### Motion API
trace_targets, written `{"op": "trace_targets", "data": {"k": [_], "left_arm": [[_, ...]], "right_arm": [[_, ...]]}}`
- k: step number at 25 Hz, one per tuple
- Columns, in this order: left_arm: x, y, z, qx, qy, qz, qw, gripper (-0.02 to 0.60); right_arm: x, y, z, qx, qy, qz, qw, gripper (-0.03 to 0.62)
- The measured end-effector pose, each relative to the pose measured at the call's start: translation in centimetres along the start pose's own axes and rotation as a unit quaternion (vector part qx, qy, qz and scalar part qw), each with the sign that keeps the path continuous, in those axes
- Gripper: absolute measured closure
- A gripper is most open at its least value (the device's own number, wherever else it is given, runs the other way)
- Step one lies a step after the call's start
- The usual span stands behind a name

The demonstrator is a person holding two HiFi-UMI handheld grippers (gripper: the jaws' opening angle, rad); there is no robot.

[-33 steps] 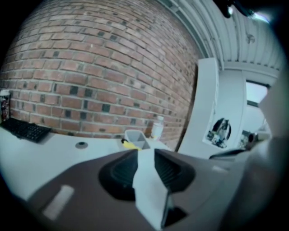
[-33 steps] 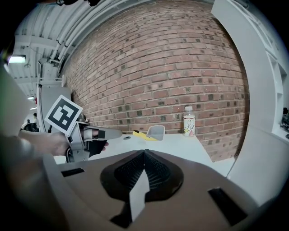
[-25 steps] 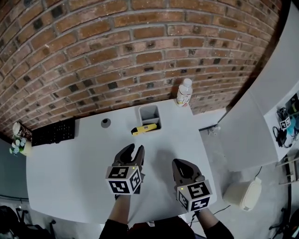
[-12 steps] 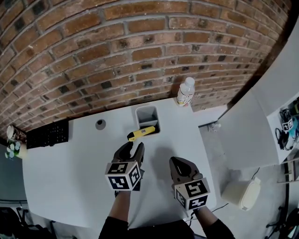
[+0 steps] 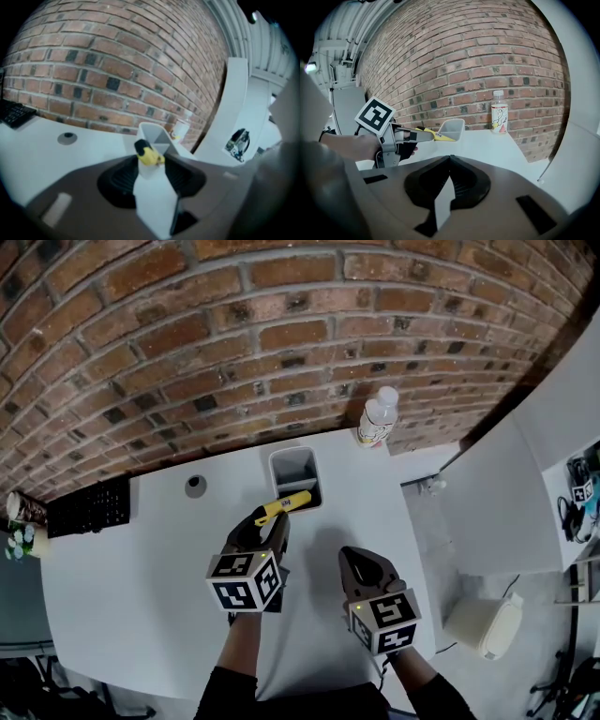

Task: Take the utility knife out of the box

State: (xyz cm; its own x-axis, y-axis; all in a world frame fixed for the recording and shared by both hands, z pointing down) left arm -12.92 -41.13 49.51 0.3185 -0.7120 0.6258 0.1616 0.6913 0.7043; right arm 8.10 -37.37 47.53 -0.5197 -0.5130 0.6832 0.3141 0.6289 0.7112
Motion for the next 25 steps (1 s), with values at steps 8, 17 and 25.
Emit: {"op": "trace_targets", "data": {"k": [8,17,25], "left_arm": [[0.8,-1.0,0.1,-0.009,0.009,-0.007,0.9999,0.405],[1.1,-1.5,-0.1,-0.002,0.001,-0.006,1.0000,0.448],[0.8,-1.7,-1.0,0.021,-0.004,-0.005,0.9998,0.466]], "right_arm": [[0.7,0.0,-0.3,0.002,-0.001,0.009,1.000,0.586],[0.9,0.2,-0.7,0.004,0.002,0.017,1.000,0.586],[0.8,0.2,-0.7,0.005,0.000,0.016,1.000,0.586]]}}
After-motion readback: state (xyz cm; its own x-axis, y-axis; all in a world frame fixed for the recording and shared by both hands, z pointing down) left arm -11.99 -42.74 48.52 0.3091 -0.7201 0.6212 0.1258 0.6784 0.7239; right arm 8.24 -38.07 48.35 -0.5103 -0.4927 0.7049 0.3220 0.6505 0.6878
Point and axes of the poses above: the fingertips, and each gripper's own axes: x forward along the fingers, z to its left, y out of its underside, the point moved 9 cm from there along -x, backward along the fingers, and after that the axes turned 12 degrees about z, right-handed, at the moved point
